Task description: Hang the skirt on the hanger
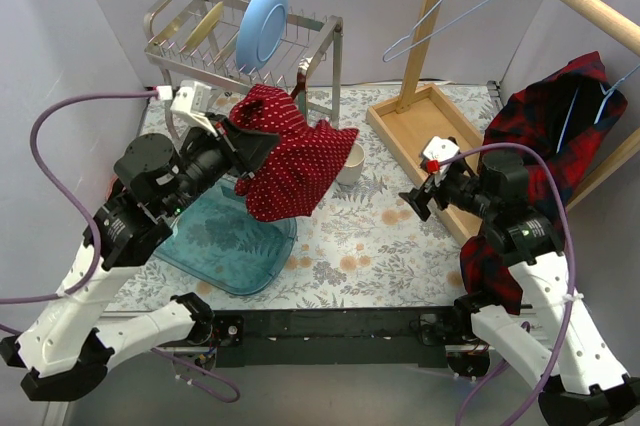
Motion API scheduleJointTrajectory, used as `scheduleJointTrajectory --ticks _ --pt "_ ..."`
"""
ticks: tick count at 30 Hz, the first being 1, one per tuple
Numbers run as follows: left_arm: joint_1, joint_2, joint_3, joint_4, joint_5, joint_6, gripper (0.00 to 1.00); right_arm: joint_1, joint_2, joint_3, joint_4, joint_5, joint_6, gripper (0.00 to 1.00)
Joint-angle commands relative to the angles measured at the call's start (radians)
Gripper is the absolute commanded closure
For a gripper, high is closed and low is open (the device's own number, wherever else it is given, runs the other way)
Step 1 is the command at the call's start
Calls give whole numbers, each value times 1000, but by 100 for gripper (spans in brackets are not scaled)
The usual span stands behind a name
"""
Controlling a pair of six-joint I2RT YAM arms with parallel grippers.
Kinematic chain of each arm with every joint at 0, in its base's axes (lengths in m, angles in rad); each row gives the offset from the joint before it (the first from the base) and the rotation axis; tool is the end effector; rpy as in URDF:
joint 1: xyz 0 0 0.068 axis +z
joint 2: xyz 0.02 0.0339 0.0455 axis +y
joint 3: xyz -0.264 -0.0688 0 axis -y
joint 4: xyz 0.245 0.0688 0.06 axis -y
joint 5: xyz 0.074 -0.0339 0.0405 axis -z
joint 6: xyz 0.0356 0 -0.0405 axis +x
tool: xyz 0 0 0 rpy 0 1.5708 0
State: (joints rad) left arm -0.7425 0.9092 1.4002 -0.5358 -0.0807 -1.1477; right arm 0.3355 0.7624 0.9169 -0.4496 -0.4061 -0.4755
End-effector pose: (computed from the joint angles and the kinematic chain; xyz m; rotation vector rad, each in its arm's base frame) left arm 0.1161 -0.1026 0.4853 -0.4311 1.7526 -1.3551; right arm 0.1502 0.0673 0.3618 -0.9782 1.5709 0.2809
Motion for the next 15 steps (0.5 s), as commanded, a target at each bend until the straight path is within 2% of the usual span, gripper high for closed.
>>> scheduleJointTrajectory --ticks 1,5,9,12,15 --pt "2 100 45 66 393 26 100 -7 -20 100 -40 74 -11 2" --pt "2 152 -85 186 539 -36 100 -30 -35 137 -51 161 -3 2" --pt "0 168 -254 316 581 -104 100 -50 -57 137 -63 185 0 1" --pt "-3 198 -375 411 585 -151 100 -50 -69 111 -78 150 -8 1" --pt "-6 264 -476 486 579 -179 100 -50 -69 80 -142 18 -86 2"
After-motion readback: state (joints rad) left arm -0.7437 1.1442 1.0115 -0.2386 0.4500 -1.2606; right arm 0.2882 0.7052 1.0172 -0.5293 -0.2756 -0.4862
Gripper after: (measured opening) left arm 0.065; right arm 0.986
